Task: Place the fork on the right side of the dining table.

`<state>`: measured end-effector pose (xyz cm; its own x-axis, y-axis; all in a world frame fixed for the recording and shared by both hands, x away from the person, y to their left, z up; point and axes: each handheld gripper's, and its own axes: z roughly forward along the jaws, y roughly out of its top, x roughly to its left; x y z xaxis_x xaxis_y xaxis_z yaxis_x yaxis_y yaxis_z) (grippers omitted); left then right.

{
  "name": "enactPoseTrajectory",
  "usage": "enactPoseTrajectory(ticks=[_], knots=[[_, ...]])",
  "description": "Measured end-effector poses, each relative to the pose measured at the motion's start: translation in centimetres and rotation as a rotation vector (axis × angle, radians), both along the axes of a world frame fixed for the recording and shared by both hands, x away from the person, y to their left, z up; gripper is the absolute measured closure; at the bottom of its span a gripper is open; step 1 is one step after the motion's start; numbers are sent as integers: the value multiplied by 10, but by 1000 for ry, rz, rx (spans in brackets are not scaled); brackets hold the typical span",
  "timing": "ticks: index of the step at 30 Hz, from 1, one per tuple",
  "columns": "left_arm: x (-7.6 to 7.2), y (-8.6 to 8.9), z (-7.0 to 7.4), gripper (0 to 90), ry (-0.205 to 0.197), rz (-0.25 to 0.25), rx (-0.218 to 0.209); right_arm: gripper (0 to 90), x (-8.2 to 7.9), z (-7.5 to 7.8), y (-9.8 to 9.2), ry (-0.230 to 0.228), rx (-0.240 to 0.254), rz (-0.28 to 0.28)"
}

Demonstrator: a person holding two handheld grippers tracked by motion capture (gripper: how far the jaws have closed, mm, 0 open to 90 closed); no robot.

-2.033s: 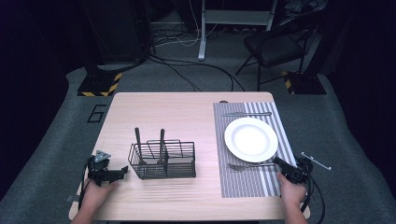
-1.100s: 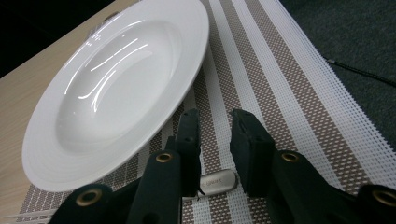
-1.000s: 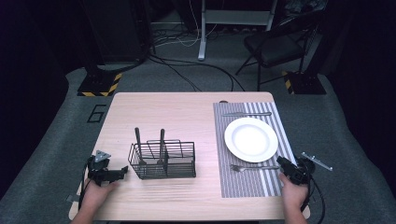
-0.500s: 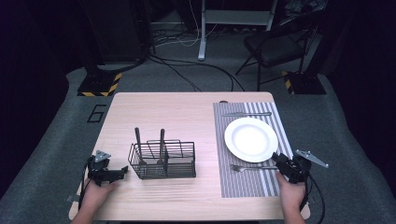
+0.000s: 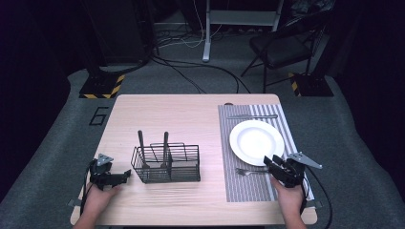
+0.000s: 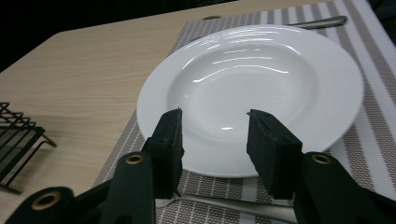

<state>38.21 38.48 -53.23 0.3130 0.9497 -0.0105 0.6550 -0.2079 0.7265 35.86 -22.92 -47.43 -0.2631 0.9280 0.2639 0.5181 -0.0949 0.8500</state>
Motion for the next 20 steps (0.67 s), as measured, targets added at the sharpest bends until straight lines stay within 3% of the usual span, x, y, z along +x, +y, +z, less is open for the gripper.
enactPoseTrajectory(ticks=[6, 10, 12, 20], knots=[[0, 0, 0, 1, 0, 5, 0, 518, 1, -3, 17, 15, -26, 116], [0, 0, 0, 1, 7, 15, 0, 502, 1, -5, 27, 20, -82, 159], [0, -1, 0, 1, 6, 16, 0, 498, 1, -4, 29, 17, -84, 166], [-1, -1, 0, 0, 3, 23, 1, 454, -2, -6, 51, 35, -111, 314]])
